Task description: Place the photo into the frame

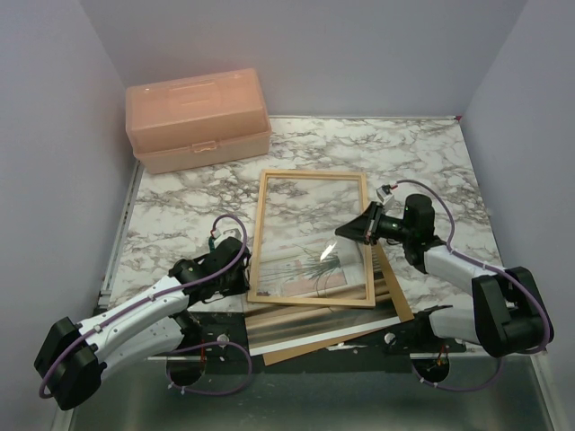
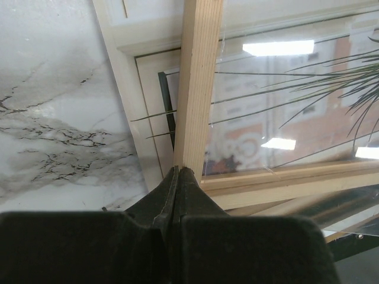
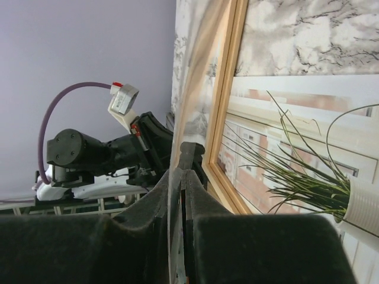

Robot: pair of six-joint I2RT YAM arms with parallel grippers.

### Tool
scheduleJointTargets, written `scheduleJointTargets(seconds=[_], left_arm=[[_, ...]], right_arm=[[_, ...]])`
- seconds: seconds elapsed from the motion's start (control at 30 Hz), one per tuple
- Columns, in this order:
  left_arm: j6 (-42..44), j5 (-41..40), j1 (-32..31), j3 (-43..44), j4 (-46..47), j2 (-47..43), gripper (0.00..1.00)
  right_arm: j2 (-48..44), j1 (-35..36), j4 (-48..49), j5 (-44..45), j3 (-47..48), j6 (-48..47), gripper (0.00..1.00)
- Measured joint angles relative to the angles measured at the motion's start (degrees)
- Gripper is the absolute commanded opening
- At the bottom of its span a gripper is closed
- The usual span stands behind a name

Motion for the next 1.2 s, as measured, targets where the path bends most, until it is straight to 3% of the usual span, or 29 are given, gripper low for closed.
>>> scheduleJointTargets(seconds=[0.23, 0.6, 1.2], left_arm=[[0.00, -0.20, -0.17, 0.00, 0.02, 0.00, 0.00], [0.00, -0.22, -0.28, 0.17, 0.04, 0.37, 0.00], [0.02, -0.31, -0.57, 0.20, 0.15, 0.37, 0.00]], right_arm=[[0.13, 0.02, 0.33, 0.00, 0.00, -0.44, 0.12], [0.66, 0.00, -14.03, 0.98, 3.19, -12.22, 0.12], [1.79, 0.00, -21.75, 1.55, 10.78, -18.18, 0.12]])
